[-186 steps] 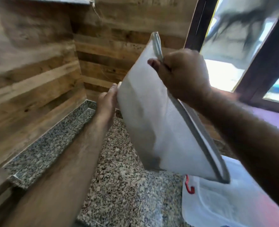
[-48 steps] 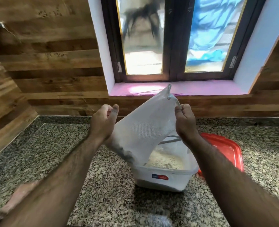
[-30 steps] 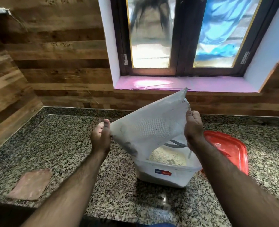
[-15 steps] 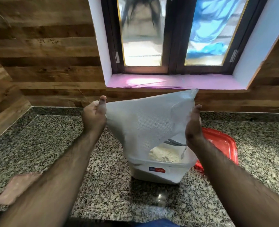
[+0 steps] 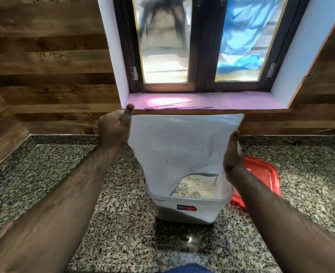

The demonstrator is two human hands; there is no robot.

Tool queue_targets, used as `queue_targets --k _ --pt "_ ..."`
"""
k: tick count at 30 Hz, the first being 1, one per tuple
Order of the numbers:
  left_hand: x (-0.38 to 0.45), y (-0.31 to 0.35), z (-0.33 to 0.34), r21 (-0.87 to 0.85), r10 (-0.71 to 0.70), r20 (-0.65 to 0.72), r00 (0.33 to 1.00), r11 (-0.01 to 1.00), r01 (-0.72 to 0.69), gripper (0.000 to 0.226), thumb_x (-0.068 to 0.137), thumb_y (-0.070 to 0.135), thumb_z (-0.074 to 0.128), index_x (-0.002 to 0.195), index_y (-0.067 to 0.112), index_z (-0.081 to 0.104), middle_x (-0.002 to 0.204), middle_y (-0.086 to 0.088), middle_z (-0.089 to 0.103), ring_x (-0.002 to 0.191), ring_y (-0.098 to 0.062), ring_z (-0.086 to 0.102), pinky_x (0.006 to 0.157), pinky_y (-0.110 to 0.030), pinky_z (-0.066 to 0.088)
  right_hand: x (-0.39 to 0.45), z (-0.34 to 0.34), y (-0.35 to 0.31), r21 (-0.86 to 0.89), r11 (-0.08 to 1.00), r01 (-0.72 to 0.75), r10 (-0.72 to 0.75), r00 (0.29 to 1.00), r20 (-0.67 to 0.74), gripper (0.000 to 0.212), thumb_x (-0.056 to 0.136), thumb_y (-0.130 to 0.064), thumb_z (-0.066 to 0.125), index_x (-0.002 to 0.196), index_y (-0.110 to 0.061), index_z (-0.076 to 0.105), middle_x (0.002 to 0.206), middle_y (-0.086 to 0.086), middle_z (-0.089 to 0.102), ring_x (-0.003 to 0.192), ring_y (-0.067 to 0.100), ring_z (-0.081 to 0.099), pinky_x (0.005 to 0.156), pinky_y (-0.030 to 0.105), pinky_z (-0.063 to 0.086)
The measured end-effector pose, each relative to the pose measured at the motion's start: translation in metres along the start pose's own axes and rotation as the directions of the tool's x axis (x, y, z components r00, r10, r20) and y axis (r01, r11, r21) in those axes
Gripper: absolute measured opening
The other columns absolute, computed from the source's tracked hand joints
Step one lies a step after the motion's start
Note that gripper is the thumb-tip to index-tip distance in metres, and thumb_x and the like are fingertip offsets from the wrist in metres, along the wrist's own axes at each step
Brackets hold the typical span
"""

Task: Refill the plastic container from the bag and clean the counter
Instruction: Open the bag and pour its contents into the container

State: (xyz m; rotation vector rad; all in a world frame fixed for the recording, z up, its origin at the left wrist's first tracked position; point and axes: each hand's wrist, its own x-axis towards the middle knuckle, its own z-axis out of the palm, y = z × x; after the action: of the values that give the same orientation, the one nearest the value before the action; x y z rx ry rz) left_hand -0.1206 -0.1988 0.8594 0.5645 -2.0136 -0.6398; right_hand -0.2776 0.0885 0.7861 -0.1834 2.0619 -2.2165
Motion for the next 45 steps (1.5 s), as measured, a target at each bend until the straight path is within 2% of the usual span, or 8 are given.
queue_targets --k 6,10,14,24,30,35,38,45 --pt "0.014 -0.006 -0.006 -0.058 0.155 0.119 0.981 0.987 -0.149 0.067 0.098 0.078 0.038 0.053 0.029 0.031 0.048 0.007 0.030 0.044 -0.010 0.025 0.045 -0.022 0.015 0.016 -0.005 -0.035 -0.096 0.948 0.303 -0.307 0.952 -0.022 0.108 0.078 -0.100 0.039 0.149 -0.019 0.044 0.136 0.006 0.057 0.120 0.023 0.057 0.095 0.034 0.049" --pt "0.027 -0.002 -0.006 0.021 0.279 0.192 0.941 0.957 -0.288 0.066 0.099 0.080 0.033 0.054 0.030 0.032 0.048 0.008 0.031 0.043 -0.010 0.027 0.045 -0.023 0.017 0.027 0.003 -0.084 -0.527 0.512 0.678 -0.677 0.696 0.238 0.086 0.095 -0.080 0.043 0.144 -0.011 0.059 0.144 0.013 0.062 0.132 0.026 0.057 0.109 0.042 0.045" --pt "0.039 -0.002 -0.004 0.057 0.350 0.209 0.913 0.928 -0.369 0.070 0.097 0.085 0.032 0.054 0.030 0.036 0.047 0.009 0.031 0.042 -0.008 0.029 0.047 -0.020 0.018 0.030 0.024 -0.111 -0.587 0.239 0.774 -0.403 0.629 0.665 0.095 0.088 -0.092 0.035 0.144 -0.019 0.062 0.144 0.005 0.067 0.129 0.024 0.063 0.112 0.054 0.046" --pt "0.039 -0.010 0.015 -0.011 0.517 0.103 0.850 0.855 -0.519 0.070 0.102 0.077 0.034 0.060 0.023 0.044 0.052 0.000 0.037 0.047 -0.019 0.039 0.053 -0.027 0.020 0.033 0.062 -0.093 -0.491 0.203 0.847 -0.247 0.530 0.811 0.039 0.097 -0.059 0.067 0.075 -0.037 0.043 0.075 -0.014 0.051 0.067 0.006 0.050 0.060 0.032 0.039" --pt "0.023 -0.007 0.021 -0.341 0.197 0.235 0.952 0.934 -0.109 0.095 0.083 0.099 0.021 0.093 0.012 0.060 0.084 -0.006 0.063 0.070 -0.009 0.071 0.049 -0.026 0.045 0.031 0.059 -0.086 -0.546 0.032 0.837 -0.324 0.525 0.787 0.041 0.098 -0.062 0.058 0.085 -0.025 0.049 0.078 -0.006 0.055 0.066 0.016 0.051 0.056 0.028 0.032" --pt "0.001 0.011 0.024 -0.588 -0.104 0.296 0.950 0.764 0.267 0.137 0.064 0.108 0.010 0.170 0.022 0.026 0.175 -0.004 0.033 0.156 -0.014 0.039 0.123 -0.030 0.036 0.035 0.054 -0.076 -0.563 -0.049 0.825 -0.489 0.472 0.734 0.045 0.102 -0.060 0.053 0.080 -0.021 0.056 0.071 -0.002 0.059 0.057 0.017 0.048 0.053 0.018 0.019" --pt "-0.020 0.022 0.022 -0.618 -0.075 0.510 0.857 0.661 0.426 0.143 0.055 0.109 0.010 0.173 0.029 0.010 0.180 0.006 0.016 0.147 0.009 0.042 0.112 -0.008 0.035 0.038 0.053 -0.068 -0.594 -0.073 0.801 -0.541 0.469 0.698 0.049 0.104 -0.058 0.053 0.079 -0.016 0.063 0.068 0.001 0.062 0.053 0.017 0.048 0.053 0.022 0.026" --pt "-0.029 0.023 0.025 -0.566 -0.179 0.484 0.857 0.683 0.462 0.142 0.059 0.112 0.011 0.174 0.029 0.010 0.179 0.007 0.021 0.163 -0.011 0.023 0.134 -0.040 0.016 0.039 0.054 -0.060 -0.593 -0.136 0.794 -0.625 0.396 0.673 0.050 0.103 -0.055 0.054 0.075 -0.015 0.064 0.065 0.002 0.064 0.051 0.018 0.046 0.056 0.024 0.030"
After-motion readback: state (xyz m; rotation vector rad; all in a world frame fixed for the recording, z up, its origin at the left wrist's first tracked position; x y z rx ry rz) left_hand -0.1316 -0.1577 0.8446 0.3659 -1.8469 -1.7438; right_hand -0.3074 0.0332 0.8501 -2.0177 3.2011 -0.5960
